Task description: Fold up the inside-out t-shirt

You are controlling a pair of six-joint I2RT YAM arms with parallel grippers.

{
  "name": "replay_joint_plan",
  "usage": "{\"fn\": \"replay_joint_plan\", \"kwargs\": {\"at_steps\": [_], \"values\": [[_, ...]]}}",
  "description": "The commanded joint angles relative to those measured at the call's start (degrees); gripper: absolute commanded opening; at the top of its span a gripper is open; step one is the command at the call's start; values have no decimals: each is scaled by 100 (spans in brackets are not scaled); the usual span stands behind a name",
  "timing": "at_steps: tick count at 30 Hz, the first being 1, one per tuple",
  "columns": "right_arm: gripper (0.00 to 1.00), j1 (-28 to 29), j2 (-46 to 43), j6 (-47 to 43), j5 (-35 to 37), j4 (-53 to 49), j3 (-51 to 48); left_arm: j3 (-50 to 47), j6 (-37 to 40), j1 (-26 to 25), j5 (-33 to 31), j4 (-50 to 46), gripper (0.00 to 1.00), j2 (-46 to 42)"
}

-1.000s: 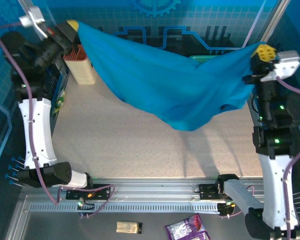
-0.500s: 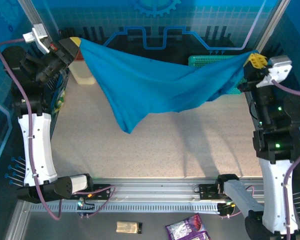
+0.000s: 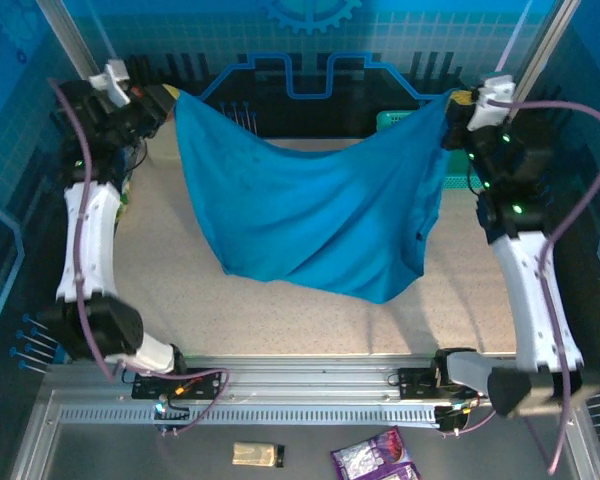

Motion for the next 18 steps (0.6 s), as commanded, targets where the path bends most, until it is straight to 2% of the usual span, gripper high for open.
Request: {"fn": "replay_joint_plan", "kwargs": {"at_steps": [1,2,4,6,7,10,11,15,18], "values": [[0,-6,652,187,-13,163,247,544,333,-95,-4,-339,0,957],[1,18,925,211,5,120,350,877,425,-151,1,-563,0,1375],[13,83,1449,262,68,-10,572,1577,582,-240,25,-1055,0,2085],[19,138,1902,283,91,-220,859,2310,706,-340,23,-1559,0,2733],[25,167,2138,284,164,-442,1056,2687,769,-392,2,-1821,4,3058],[44,230,2515,392,337,-1170,1533,3611,1064,-539,-207,-2683,31,3660],[48,237,2544,458,361,-1386,1600,3771,1205,-595,-320,-2919,36,3708],[50,243,2256,838,450,-1808,1278,3494,1818,-758,-1051,-3623,42,3346],[47,270,1818,1252,322,-1944,620,2626,2228,-906,-1814,-4019,43,2736]]}}
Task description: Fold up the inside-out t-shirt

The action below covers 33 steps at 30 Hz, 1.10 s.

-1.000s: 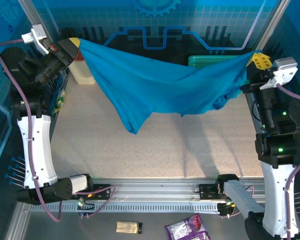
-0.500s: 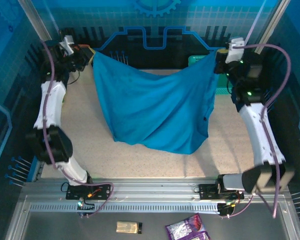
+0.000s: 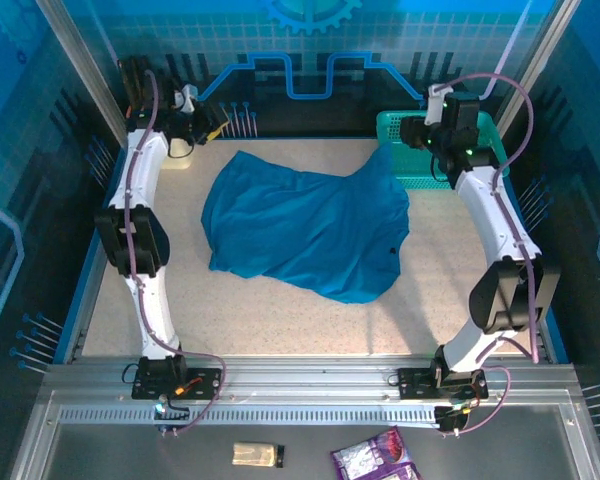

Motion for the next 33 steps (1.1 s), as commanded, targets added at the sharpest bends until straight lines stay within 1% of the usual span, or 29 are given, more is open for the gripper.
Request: {"fn": "replay_joint_plan", "kwargs": {"at_steps": [1,2,5,8,10,11,14,17,21,24,29,33], "values": [[46,85,-646,672,-93,-607,-568,-868,742,-148,-1100,-945,43,-889],[45,101,-755,832,-161,-744,-808,-1324,791,-233,-1402,-960,43,-1194],[43,199,-1222,1192,-306,-1087,-1444,-2806,850,-493,-2034,-745,42,-2005],[42,252,-1692,1510,-401,-1312,-2135,-4169,569,-767,-2576,-464,42,-2739],[42,268,-1978,1661,-424,-1438,-2521,-4910,425,-961,-2692,-252,43,-3096],[41,282,-2142,1718,-439,-1480,-2713,-5251,249,-1075,-2901,-174,43,-3304],[40,371,-2551,1924,-395,-1567,-3250,-6130,-257,-1258,-3400,-261,42,-3647],[40,483,-2832,2103,-452,-1587,-3781,-6804,-501,-1436,-3770,-225,41,-3726],[42,536,-2997,2260,-898,-1483,-4436,-7190,-596,-1558,-3772,-93,41,-3560],[43,659,-2931,2296,-1077,-1514,-4676,-7273,-600,-1589,-3638,46,41,-3515],[43,1126,-2740,2443,-810,-1509,-4906,-7067,-449,-1600,-3900,3,39,-3234],[43,1215,-2718,2599,-735,-1455,-5000,-6897,-299,-1607,-4122,-20,36,-3022]]}}
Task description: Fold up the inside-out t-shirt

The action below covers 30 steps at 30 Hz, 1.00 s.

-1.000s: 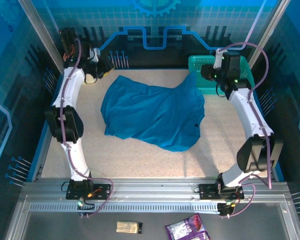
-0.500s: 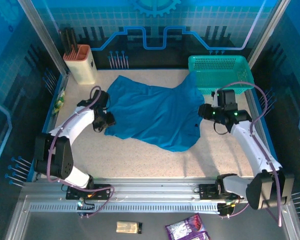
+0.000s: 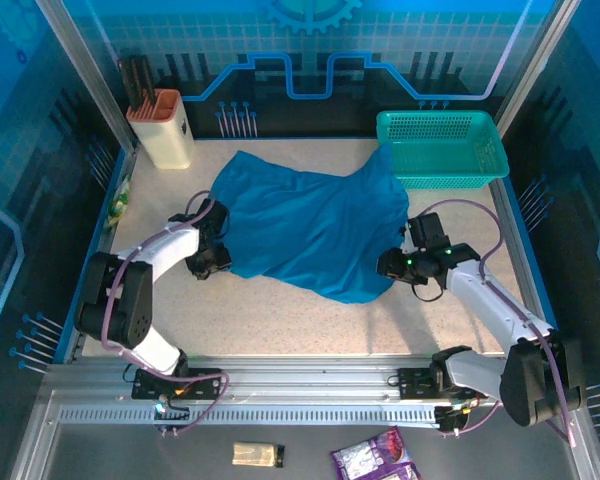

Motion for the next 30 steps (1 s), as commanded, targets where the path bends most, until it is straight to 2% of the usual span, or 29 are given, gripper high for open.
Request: {"fn": "replay_joint_plan", "kwargs": {"at_steps": [1,13,18,22,30], "values": [[43,82,17,243,77,6,-77,277,167,-40,-356,-13,35,183],[43,135,243,473,4,52,-294,582,377,-35,-411,0,28,643],[43,133,284,538,41,75,-375,547,389,-31,-408,-11,16,698],[43,131,372,679,-50,228,-511,521,403,-31,-446,-17,0,550],[47,36,758,1043,-585,940,-853,536,387,-37,-336,-87,0,264]]}}
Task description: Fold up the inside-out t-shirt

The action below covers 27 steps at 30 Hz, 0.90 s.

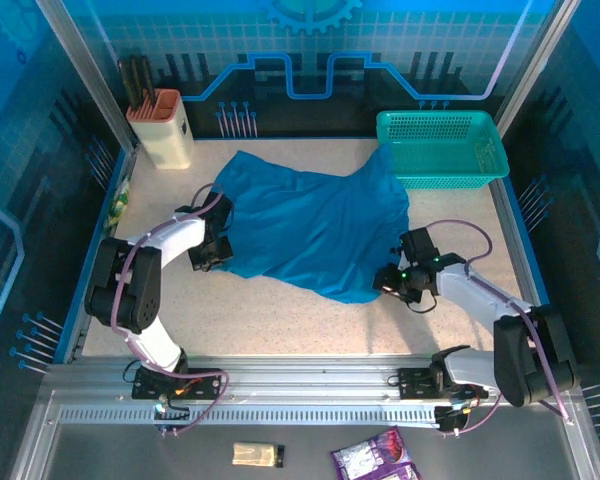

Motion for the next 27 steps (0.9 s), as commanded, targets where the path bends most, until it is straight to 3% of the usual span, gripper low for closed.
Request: {"fn": "replay_joint_plan", "kwargs": {"at_steps": [1,5,6,10,12,20,23,27], "values": [[49,-25,216,231,-332,378,-76,92,35,-31,50,-150,0,-276],[49,-69,473,346,-559,665,-150,142,25,-31,101,-201,0,-440],[44,-82,486,367,-592,713,-143,167,17,-31,126,-208,0,-491],[9,-280,89,345,-540,610,-47,219,-16,36,415,-176,0,-997],[0,-480,-370,231,-416,276,102,316,-34,130,503,-255,0,-1352],[0,-1634,-2308,-706,-275,-1761,1702,1145,-11,1164,1400,-834,0,-2948],[0,-1849,-2467,-1012,-282,-2378,2637,1642,84,1519,1670,-1119,0,-3267],[0,-1891,-2298,-1142,-367,-2501,3491,2279,265,1759,1939,-1512,0,-3070]]}}
